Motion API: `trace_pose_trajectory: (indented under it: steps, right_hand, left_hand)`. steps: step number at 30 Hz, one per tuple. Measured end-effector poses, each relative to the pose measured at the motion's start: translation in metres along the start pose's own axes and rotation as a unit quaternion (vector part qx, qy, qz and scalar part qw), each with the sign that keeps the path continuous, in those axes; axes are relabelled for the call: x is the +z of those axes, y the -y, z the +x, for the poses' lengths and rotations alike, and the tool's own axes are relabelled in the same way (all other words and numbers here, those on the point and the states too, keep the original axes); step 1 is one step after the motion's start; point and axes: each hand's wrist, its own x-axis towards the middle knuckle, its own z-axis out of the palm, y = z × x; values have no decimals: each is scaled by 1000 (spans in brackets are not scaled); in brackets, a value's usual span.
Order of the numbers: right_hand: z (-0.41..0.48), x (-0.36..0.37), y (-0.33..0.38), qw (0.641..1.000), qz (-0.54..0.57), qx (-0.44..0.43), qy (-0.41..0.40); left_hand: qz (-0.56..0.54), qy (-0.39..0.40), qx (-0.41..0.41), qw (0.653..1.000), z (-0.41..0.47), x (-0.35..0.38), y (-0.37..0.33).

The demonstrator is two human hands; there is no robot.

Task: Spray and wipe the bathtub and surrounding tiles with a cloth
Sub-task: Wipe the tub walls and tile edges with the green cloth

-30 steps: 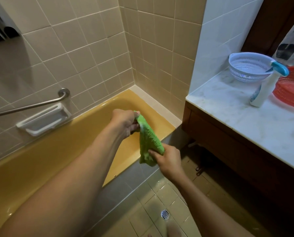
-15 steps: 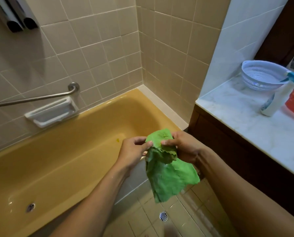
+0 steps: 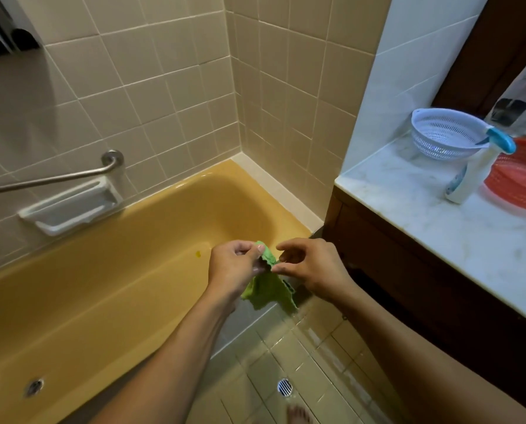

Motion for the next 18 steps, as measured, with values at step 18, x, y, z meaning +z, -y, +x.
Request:
trace_pose_trajectory:
  steps: [18]
  right_hand:
    - [13,12,7,994,90,-55,24]
  left_hand:
    - [-12,19,13,1000,-7,-18,-33]
